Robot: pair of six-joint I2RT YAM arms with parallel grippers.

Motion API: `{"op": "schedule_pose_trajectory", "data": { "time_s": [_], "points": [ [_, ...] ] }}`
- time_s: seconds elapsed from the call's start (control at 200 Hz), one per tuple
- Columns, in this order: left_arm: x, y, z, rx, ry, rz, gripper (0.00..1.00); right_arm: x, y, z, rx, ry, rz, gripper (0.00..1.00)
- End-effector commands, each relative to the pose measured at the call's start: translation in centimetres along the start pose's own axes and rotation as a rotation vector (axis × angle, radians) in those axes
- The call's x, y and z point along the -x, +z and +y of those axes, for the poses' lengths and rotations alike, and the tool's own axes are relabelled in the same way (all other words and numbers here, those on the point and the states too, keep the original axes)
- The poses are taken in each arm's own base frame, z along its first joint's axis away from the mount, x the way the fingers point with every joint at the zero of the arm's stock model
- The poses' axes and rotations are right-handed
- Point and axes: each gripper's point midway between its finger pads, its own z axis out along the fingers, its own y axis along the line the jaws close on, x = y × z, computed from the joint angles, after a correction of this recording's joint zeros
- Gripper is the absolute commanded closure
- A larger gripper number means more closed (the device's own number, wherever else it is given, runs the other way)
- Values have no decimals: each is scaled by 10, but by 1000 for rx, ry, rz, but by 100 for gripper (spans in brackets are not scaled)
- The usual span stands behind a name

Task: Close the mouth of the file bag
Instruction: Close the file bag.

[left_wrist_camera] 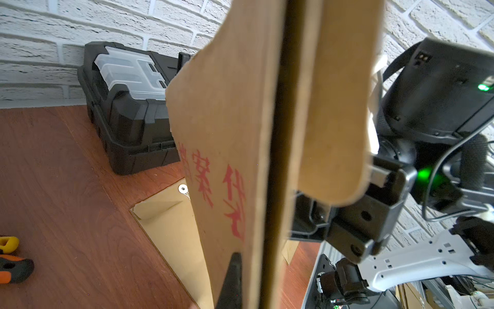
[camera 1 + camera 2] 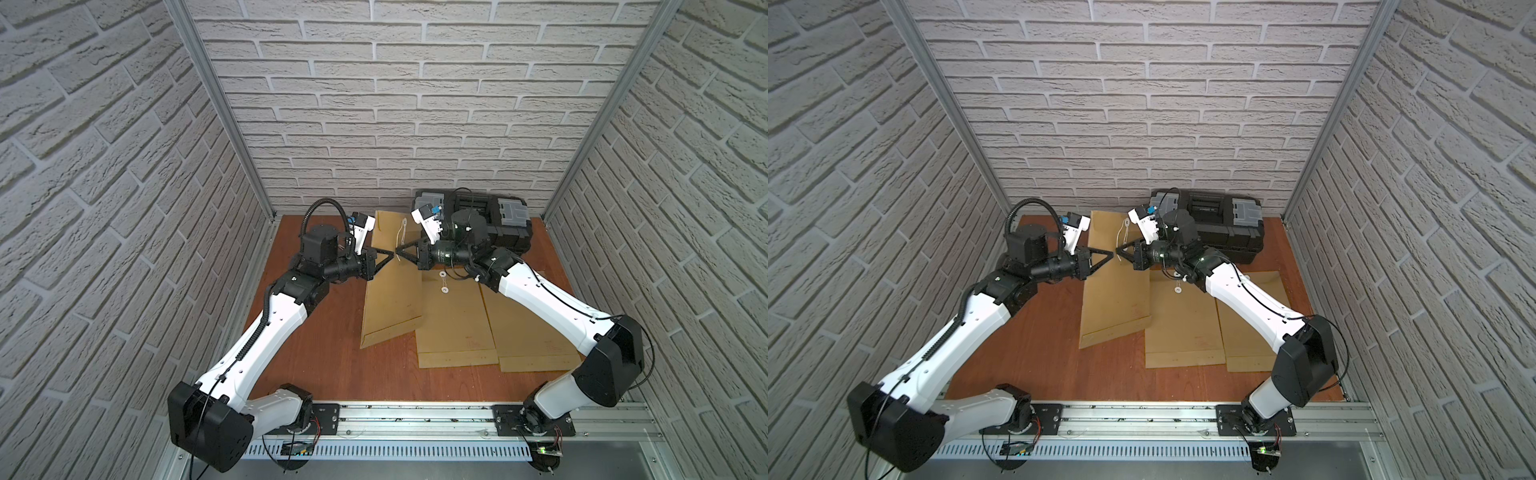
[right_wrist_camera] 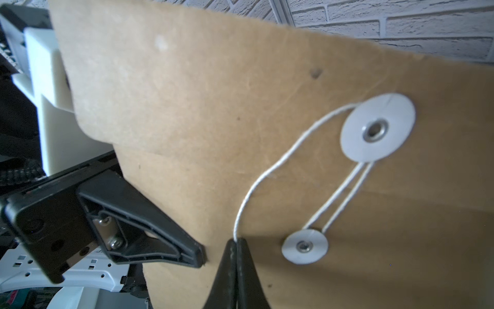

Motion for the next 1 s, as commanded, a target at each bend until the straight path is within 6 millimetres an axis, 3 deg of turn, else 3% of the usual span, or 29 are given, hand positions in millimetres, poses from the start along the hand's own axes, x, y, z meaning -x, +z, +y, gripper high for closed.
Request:
{"op": "schedule_pose_trajectory", "data": {
  "time_s": [0.0, 0.285, 0.465, 0.66, 0.86, 0.995],
  "points": [
    [21, -10, -23, -54, 120, -60, 100, -7, 0, 3, 18, -31, 15, 97],
    [29, -11, -23, -63, 118, -82, 100, -20, -3, -9, -22, -39, 40, 97],
    [28, -11, -26, -76, 111, -78, 100, -10, -4, -6, -15, -37, 6, 93],
    [32, -11, -28, -83, 103, -94, 100, -7, -1, -8, -18, -40, -3, 97],
    [38, -18, -28, -79, 102, -113, 100, -21, -2, -21, -47, -27, 14, 97],
    [35, -17, -30, -101, 92, -103, 100, -19, -9, -31, -74, -17, 2, 97]
  ]
}}
